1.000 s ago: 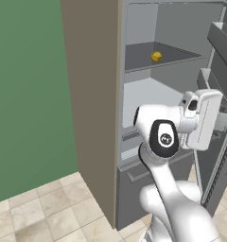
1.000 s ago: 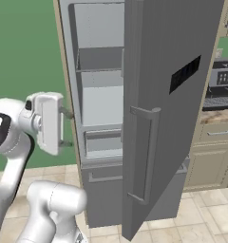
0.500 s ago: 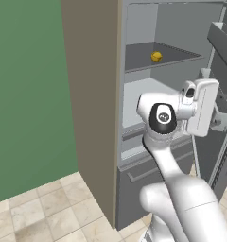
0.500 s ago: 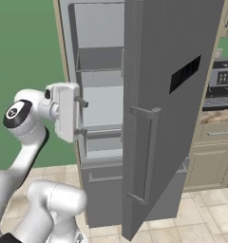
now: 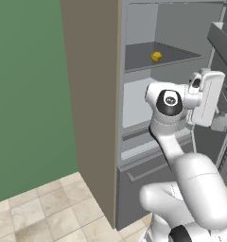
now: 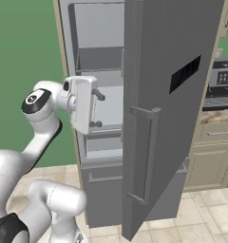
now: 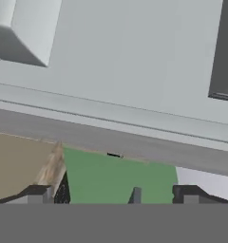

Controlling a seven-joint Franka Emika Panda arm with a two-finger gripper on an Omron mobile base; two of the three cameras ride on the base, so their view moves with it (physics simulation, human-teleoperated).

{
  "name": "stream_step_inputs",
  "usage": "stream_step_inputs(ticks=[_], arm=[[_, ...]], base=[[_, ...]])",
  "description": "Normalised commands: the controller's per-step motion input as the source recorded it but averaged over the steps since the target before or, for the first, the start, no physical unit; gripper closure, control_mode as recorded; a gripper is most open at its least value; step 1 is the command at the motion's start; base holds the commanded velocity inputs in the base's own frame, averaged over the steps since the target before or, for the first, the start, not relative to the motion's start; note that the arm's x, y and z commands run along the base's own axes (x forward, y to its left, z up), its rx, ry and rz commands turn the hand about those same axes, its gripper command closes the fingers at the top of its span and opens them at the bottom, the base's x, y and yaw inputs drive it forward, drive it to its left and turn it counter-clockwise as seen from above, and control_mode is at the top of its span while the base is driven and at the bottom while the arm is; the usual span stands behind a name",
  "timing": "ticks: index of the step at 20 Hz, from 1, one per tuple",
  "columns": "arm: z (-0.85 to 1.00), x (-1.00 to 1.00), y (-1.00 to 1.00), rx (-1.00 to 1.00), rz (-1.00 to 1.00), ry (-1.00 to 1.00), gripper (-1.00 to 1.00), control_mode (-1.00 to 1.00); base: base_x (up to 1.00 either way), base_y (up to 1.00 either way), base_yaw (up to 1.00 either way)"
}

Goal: Retrieve a lemon from the fridge and place it on the cutting board with the fish.

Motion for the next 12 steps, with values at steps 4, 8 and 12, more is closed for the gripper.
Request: stream_step_inputs(ticks=[4, 8, 12], arm=[[-0.01, 0.00, -0.41, 0.00, 0.00, 0.00, -1.00, -1.00], [-0.04, 0.01, -0.39, 0.00, 0.00, 0.00, -1.00, -1.00], [-0.16, 0.01, -0.33, 0.00, 0.00, 0.00, -1.00, -1.00]], base=[[0.00, 0.00, 0.00], [0.00, 0.00, 0.00], [0.00, 0.00, 0.00]])
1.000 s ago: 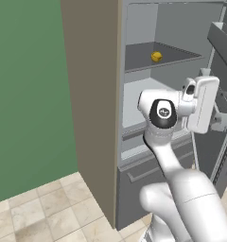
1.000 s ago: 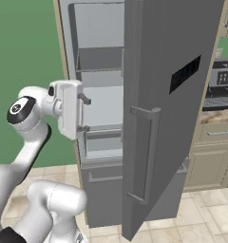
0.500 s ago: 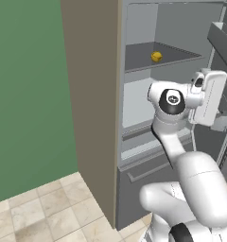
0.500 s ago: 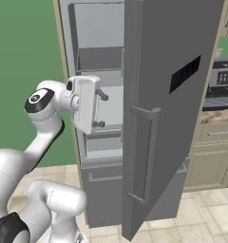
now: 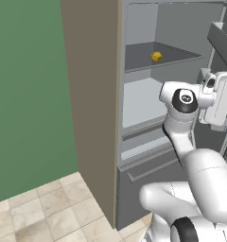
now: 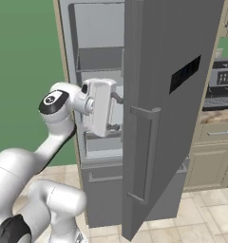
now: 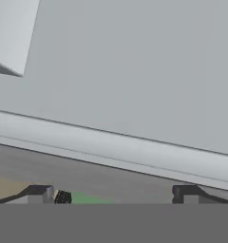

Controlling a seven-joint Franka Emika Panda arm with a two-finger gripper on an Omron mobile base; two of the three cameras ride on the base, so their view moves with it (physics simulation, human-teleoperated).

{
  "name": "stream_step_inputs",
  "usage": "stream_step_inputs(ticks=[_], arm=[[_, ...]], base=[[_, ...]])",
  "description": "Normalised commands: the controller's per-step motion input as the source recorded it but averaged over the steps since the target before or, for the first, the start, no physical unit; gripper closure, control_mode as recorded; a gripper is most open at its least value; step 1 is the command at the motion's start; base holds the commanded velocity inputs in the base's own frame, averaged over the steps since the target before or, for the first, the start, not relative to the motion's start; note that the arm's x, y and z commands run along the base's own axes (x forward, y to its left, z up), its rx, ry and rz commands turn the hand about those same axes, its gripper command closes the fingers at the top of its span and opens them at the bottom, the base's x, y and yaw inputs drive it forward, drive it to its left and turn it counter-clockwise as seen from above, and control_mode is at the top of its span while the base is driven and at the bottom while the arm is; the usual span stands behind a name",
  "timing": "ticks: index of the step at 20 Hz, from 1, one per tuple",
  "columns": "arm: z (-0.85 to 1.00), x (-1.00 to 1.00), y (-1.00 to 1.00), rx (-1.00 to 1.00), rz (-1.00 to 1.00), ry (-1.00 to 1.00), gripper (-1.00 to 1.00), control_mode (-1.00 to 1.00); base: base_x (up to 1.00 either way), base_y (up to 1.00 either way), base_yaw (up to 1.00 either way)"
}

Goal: Retrieve a lemon from the fridge and place it on the cutting board with the fish.

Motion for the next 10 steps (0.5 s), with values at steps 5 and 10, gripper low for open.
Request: stream_step_inputs(ticks=[5, 10], arm=[[-0.13, 0.00, -0.30, 0.00, 0.00, 0.00, -1.00, -1.00], [0.00, -0.05, -0.39, 0.00, 0.00, 0.00, -1.00, -1.00]], base=[[0.00, 0.00, 0.00], [0.00, 0.00, 0.00]])
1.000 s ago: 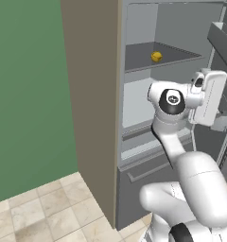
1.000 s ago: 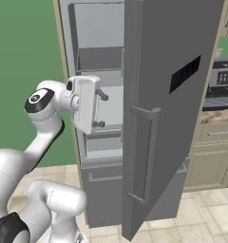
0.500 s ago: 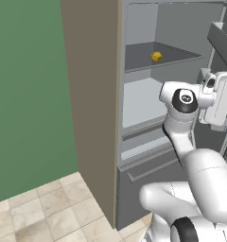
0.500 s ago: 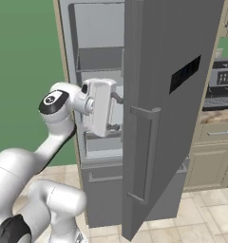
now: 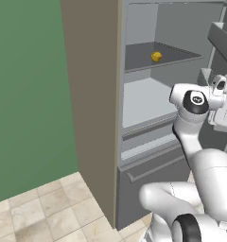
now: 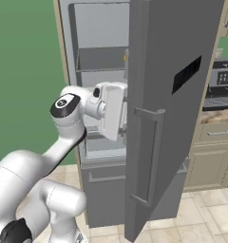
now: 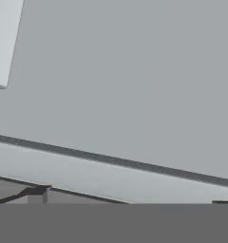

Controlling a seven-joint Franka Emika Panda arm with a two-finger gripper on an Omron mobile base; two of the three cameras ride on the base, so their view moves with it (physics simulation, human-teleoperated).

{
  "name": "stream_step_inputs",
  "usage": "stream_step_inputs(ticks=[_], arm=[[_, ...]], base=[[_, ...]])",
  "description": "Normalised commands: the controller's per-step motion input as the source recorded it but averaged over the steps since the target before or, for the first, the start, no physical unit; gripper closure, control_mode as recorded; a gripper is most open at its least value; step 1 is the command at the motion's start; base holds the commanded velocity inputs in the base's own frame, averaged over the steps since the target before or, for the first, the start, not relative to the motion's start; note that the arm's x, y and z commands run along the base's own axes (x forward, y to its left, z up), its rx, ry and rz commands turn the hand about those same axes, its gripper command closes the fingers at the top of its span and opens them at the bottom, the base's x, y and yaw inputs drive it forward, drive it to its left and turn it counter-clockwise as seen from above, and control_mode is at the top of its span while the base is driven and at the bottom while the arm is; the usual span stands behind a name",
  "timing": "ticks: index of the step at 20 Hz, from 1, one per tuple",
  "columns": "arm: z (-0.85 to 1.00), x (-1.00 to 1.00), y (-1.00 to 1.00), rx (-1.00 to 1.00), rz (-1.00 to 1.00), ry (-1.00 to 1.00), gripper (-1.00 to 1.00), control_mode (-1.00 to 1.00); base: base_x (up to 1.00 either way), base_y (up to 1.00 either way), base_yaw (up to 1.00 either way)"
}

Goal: Retrieve a lemon from the fridge and place it on the cutting board with the fish.

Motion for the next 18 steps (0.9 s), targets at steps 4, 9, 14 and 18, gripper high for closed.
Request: stream_step_inputs(ticks=[4, 9, 14, 18], arm=[[0.00, -0.19, -0.70, -0.01, 0.00, -0.01, -1.00, -1.00], [0.00, -0.59, -1.00, 0.04, 0.00, -0.14, -1.00, -1.00], [-0.04, -0.55, -1.00, 0.29, 0.00, -0.20, -1.00, -1.00], [0.27, -0.07, -0.98, 0.31, 0.00, -0.01, -1.00, -1.00]], base=[[0.00, 0.00, 0.00], [0.00, 0.00, 0.00], [0.00, 0.00, 0.00], [0.00, 0.00, 0.00]])
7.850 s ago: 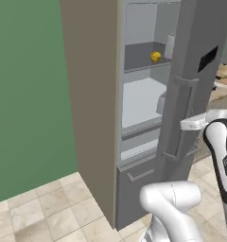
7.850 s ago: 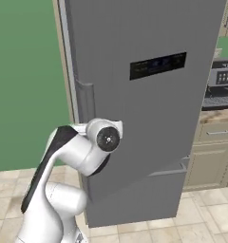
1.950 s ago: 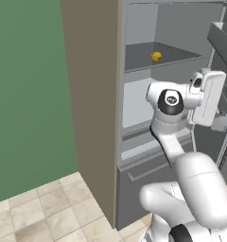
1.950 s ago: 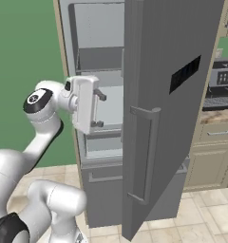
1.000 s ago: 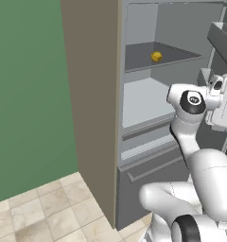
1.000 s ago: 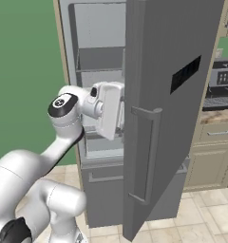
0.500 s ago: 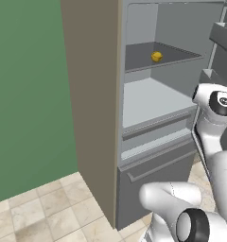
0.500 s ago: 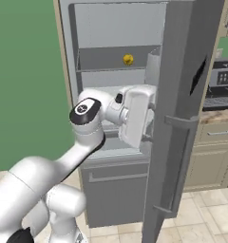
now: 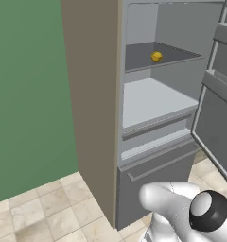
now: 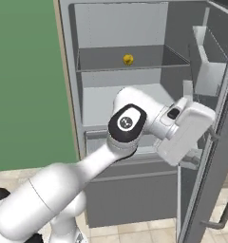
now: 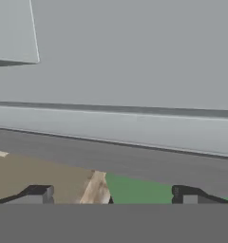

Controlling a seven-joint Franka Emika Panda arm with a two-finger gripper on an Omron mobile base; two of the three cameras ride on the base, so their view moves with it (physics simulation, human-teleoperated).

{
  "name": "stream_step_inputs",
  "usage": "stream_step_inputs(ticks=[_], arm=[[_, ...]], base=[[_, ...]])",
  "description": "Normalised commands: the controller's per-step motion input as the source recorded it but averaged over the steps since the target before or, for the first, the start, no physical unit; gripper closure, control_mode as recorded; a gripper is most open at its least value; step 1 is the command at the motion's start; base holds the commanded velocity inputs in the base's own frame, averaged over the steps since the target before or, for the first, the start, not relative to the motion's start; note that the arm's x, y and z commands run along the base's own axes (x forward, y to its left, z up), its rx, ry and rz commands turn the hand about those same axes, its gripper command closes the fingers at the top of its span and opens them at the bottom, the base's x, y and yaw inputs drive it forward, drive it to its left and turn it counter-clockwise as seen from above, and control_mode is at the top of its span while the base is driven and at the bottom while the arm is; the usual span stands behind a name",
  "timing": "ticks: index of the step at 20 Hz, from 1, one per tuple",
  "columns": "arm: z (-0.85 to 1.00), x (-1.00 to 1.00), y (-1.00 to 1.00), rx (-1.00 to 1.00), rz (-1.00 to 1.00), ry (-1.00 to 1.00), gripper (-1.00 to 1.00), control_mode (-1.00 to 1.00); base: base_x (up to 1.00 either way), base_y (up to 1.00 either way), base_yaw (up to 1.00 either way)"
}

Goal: Retrieve a lemon from the fridge and place it on the cutting board with the fish.

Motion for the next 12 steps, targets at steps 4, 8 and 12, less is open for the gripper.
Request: stream_step_inputs(ticks=[4, 8, 12], arm=[[0.75, -0.05, -0.70, 0.13, 0.00, 0.07, -1.00, -1.00], [0.49, -0.52, 0.08, 0.05, 0.00, 0.01, -1.00, -1.00], [0.03, -0.57, 0.98, 0.00, 0.00, -0.02, -1.00, -1.00]], base=[[0.00, 0.00, 0.00], [0.00, 0.00, 0.00], [0.00, 0.00, 0.00]])
